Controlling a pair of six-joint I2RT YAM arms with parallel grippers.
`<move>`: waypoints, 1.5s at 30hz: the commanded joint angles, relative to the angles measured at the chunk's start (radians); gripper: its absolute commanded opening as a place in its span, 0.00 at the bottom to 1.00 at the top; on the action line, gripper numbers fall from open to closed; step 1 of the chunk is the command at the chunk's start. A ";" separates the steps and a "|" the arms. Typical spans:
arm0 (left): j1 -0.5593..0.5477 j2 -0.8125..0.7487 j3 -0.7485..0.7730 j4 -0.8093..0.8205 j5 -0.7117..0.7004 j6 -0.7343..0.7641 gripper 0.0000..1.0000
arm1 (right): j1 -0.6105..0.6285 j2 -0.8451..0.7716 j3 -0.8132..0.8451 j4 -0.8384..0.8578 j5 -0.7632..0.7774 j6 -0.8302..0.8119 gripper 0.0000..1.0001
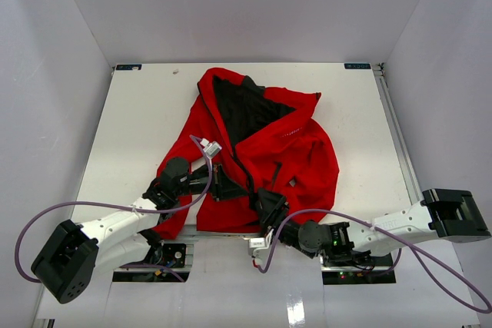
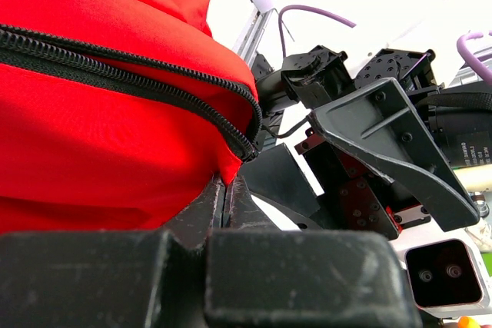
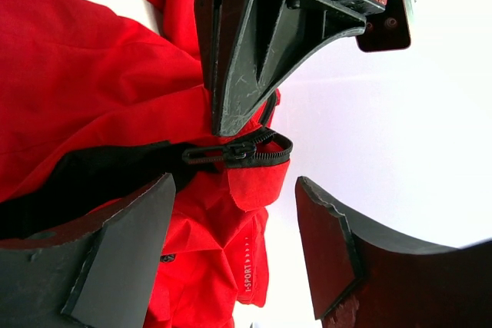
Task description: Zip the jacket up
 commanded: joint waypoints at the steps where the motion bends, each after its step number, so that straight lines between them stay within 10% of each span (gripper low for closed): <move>1: 0.002 -0.020 -0.016 0.038 0.029 -0.011 0.00 | -0.003 0.018 0.002 0.092 0.003 -0.014 0.70; 45: 0.013 -0.032 -0.019 0.030 0.025 -0.006 0.00 | -0.053 0.131 0.023 0.310 -0.080 -0.041 0.43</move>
